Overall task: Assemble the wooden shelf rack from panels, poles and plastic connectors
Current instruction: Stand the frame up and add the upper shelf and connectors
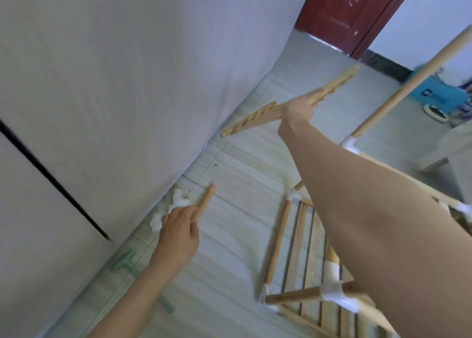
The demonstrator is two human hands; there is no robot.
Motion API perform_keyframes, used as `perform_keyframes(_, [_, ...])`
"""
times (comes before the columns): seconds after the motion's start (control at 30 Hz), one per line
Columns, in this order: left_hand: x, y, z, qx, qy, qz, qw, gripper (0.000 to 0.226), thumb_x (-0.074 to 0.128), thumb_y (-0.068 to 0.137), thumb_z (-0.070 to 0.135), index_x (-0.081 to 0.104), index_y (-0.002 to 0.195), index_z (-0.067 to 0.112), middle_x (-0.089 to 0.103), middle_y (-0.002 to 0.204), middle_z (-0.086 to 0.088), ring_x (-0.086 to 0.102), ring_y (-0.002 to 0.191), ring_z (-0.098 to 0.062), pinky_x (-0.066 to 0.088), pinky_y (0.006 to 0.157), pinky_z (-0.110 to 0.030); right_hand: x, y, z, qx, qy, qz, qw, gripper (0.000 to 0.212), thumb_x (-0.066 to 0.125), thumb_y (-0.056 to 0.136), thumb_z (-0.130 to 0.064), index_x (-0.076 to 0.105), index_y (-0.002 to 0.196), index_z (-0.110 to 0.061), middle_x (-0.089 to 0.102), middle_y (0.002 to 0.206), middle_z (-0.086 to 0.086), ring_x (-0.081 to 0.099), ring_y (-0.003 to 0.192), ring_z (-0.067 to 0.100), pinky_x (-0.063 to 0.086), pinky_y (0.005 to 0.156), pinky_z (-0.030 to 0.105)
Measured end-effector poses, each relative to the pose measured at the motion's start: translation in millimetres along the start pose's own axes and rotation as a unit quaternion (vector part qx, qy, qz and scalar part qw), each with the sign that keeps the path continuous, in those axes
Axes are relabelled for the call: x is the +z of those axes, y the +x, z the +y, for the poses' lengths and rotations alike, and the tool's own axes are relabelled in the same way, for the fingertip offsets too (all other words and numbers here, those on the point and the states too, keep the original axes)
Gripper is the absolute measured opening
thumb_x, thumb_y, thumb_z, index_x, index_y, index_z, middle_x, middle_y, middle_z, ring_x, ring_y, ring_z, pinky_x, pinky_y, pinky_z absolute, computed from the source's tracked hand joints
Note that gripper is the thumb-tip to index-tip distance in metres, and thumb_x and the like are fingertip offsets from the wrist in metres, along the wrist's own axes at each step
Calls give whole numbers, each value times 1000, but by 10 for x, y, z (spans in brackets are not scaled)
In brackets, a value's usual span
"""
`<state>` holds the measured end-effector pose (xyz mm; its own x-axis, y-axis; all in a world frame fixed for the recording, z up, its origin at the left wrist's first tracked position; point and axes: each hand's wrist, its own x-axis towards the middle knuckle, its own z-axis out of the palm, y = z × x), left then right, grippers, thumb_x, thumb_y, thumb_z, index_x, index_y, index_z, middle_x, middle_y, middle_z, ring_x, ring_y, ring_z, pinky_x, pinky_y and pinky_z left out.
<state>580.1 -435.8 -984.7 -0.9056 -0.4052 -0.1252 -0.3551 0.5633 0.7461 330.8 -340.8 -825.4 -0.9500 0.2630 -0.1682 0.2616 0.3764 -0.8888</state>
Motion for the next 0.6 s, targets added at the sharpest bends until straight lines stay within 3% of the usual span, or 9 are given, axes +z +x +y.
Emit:
perform_keyframes(0.03, [-65, -30, 66, 2, -10, 0, 1000, 30, 49, 91, 5, 57, 119, 13, 54, 115, -8, 47, 110, -26, 36, 93, -36, -43, -87, -103, 19, 132, 0, 991, 47, 39, 99, -23, 37, 135, 7, 47, 137, 18, 52, 114, 24, 47, 82, 22])
perform_keyframes(0.07, [-134, -60, 137, 6, -16, -1, 1000, 30, 49, 91, 6, 57, 119, 14, 54, 115, -7, 47, 111, -26, 37, 94, -36, -73, -196, -216, 10, 150, 7, 989, 44, 34, 101, -26, 45, 129, 6, 53, 131, 19, 55, 110, 27, 47, 85, 28])
perform_keyframes(0.13, [-268, -128, 276, 17, -24, 2, 1000, 30, 47, 92, 5, 57, 119, 13, 55, 116, -8, 47, 112, -25, 37, 95, -35, -154, -389, -526, -39, 129, 52, 989, 46, 30, 102, -29, 50, 124, 6, 57, 124, 20, 55, 112, 32, 44, 95, 36])
perform_keyframes(0.37, [-846, -447, 1086, 70, -70, 16, 995, 29, 45, 93, -1, 57, 119, 4, 57, 116, -16, 54, 109, -27, 36, 91, -24, -835, -1042, -1329, -148, 122, 53, 980, 45, 31, 101, -29, 46, 125, 6, 57, 124, 20, 53, 116, 33, 41, 97, 37])
perform_keyframes(0.5, [-1218, -756, 1687, 103, -112, 50, 987, 25, 47, 95, 5, 61, 116, 5, 61, 115, -13, 58, 102, -25, 38, 85, -21, -1539, -1433, -1736, -158, 184, 68, 968, 46, 32, 101, -31, 48, 124, 5, 59, 121, 18, 56, 109, 30, 41, 84, 31])
perform_keyframes(0.6, [-1458, -995, 2156, 109, -187, 52, 975, 24, 44, 96, 5, 61, 113, 6, 63, 112, -14, 58, 104, -29, 46, 90, -33, -2123, -1756, -1870, -156, 264, 49, 951, 44, 32, 100, -33, 53, 120, 0, 62, 109, 12, 57, 91, 23, 43, 77, 29])
